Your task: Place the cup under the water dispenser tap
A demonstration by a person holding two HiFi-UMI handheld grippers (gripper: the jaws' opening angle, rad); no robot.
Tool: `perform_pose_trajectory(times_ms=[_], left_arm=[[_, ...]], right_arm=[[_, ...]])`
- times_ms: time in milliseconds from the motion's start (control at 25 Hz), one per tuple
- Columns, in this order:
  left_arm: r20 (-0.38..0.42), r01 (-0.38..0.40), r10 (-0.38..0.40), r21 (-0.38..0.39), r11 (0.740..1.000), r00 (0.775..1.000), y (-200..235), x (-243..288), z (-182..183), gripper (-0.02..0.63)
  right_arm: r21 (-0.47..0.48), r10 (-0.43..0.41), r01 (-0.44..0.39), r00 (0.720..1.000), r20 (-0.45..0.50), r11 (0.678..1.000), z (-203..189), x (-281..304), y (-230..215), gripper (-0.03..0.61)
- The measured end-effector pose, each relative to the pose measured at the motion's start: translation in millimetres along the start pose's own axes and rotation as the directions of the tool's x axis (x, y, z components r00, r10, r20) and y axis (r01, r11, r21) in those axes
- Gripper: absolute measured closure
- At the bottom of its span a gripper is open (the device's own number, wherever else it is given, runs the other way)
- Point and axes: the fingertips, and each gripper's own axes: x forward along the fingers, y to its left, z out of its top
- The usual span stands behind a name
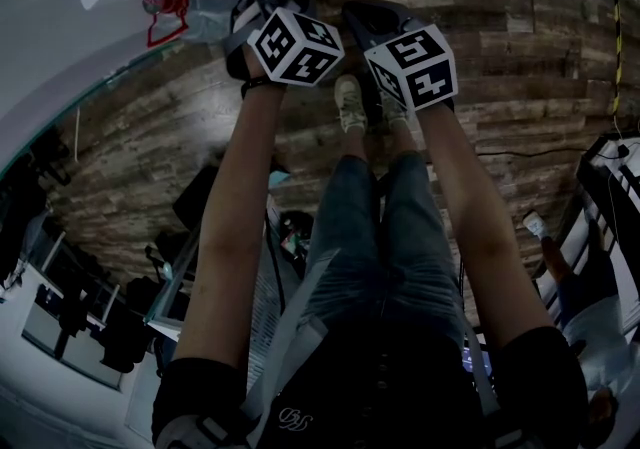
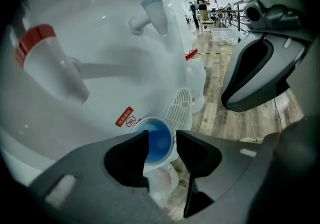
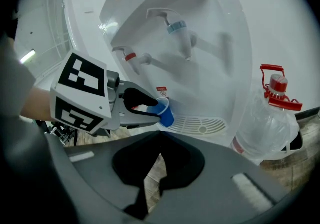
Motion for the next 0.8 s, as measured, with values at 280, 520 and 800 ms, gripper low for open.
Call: perform_pose_trajectory(times_ms=[280,520,800], left_arm=[[0.044,-0.034,0.036,-0.057,0.998,0.998,3.2,-14.1,8.8,0.434],[0.123,-0.009,0.036,-0.213,0.977,0.992,-3.1,-45.6,21.7,0.434],[0.206,0.008,0.052,-0.281,0.96,0.977,-5.3,-100.0,35.3,0.434]], right_arm=[[-0.037,-0.003,0.003,1.0,0.014,0.999,12.8,-12.1,3.0,0.578],[-0.042,-0.016,0.017,1.0,0.017,0.999,25.4,-27.3,6.6,0.578],[-0.066,-0.015,0.017,1.0,0.027,0.998,41.4,-55.6,25.3,0.578]])
